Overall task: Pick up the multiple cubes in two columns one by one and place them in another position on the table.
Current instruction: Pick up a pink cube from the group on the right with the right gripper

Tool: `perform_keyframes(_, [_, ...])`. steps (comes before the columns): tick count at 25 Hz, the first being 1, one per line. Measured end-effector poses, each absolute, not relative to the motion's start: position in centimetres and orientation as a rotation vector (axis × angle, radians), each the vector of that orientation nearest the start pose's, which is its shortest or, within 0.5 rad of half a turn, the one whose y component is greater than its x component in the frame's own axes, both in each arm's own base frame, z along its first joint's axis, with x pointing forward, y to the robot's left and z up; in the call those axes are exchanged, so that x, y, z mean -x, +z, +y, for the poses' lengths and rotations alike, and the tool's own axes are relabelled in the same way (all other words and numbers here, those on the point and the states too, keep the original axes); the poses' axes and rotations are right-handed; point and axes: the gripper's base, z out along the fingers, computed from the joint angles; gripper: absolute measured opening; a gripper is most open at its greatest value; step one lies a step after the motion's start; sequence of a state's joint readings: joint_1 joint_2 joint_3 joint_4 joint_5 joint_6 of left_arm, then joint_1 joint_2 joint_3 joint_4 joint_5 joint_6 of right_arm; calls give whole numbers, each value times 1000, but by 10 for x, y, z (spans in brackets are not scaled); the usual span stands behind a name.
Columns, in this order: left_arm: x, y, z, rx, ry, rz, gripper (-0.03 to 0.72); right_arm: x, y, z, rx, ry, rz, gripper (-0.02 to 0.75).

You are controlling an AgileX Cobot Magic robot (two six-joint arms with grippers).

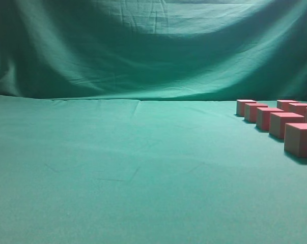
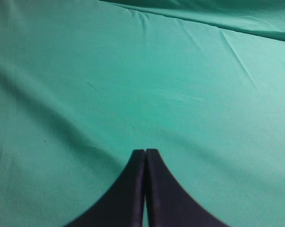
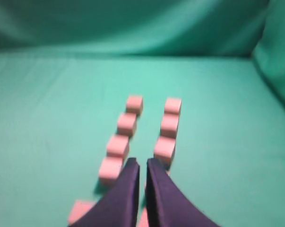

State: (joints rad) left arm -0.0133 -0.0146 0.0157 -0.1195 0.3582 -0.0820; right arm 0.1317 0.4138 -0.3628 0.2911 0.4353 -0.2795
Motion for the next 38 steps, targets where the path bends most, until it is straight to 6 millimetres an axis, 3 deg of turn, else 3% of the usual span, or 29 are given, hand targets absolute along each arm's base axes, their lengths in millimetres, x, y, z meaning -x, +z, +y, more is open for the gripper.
perform_keyframes(5, [-53, 177, -5, 137, -184, 1839, 0, -101, 271, 30, 414, 189, 2189, 47])
perform_keyframes(6, [-53, 177, -5, 137, -184, 1839, 0, -104, 274, 31, 435, 202, 2239, 0])
perform_keyframes(10, [-53, 177, -5, 137, -184, 1839, 0, -121, 285, 37, 463, 273, 2433, 0])
perform_keyframes(16, [-53, 177, -5, 137, -184, 1839, 0, -138, 288, 59, 579, 351, 2531, 0])
perform_keyframes(26, [-53, 177, -5, 137, -184, 1839, 0, -168, 243, 103, 627, 193, 2755, 0])
perform_keyframes(34, [-53, 177, -5, 137, -184, 1839, 0, -206, 225, 125, 587, 75, 2790, 0])
perform_keyframes(35, [-53, 177, -5, 137, -184, 1839, 0, -210, 222, 127, 585, 77, 2787, 47])
perform_keyframes(36, [-53, 177, -5, 137, -184, 1839, 0, -213, 218, 129, 586, 77, 2782, 47])
perform_keyframes(38, [-53, 177, -5, 137, -184, 1839, 0, -217, 213, 132, 585, 83, 2772, 170])
